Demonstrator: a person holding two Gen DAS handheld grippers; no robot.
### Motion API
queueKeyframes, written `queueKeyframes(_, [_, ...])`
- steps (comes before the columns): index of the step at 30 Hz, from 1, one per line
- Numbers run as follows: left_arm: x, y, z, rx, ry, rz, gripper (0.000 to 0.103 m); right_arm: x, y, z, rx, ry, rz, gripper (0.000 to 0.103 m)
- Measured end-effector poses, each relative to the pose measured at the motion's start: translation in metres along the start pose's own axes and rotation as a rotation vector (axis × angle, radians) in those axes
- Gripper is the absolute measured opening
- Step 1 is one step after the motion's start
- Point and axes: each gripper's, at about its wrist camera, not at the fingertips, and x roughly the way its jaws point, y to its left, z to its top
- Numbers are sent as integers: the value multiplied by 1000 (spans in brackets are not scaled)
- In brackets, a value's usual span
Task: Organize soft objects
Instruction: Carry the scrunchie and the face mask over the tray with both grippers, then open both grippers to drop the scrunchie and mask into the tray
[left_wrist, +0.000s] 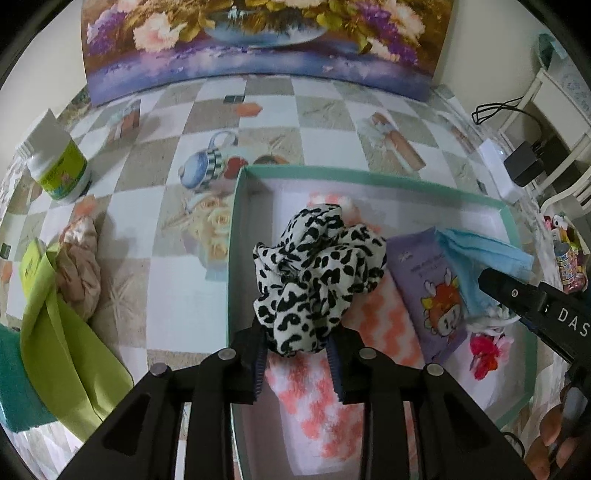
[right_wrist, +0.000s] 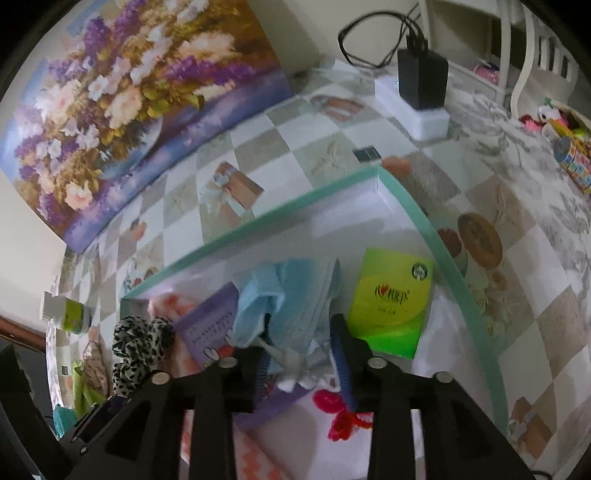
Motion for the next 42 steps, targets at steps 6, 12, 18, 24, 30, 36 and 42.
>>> queueKeyframes(6, [0,-2,0,0,16,-1,38,-1,9,-2,-51,23,-43,60])
queueKeyframes(12, [-11,-6,2,-5,44,-37,42,-16,12,3,-63,-9,-59,63])
queueKeyframes(18, [-29,-11,-1,2,57,-64,43,-37,14,7,-69,-49,-62,64])
queueKeyframes(24, [-37,-7,-4,-20,88,-79,43,-48,11,7,-61,-54,-76,65])
queueKeyframes(30, [-47,5,-5,-59,81,-78,43,-46,12,3,-87,-35,-83,65])
queueKeyframes(36, [-56,30,1,-127,26,-16,60,-37,15,-2,-112,2,-95,65])
queueKeyframes(42, [-62,55,4,-193,-19,18,83,-28,16,-5,-122,37,-112,70])
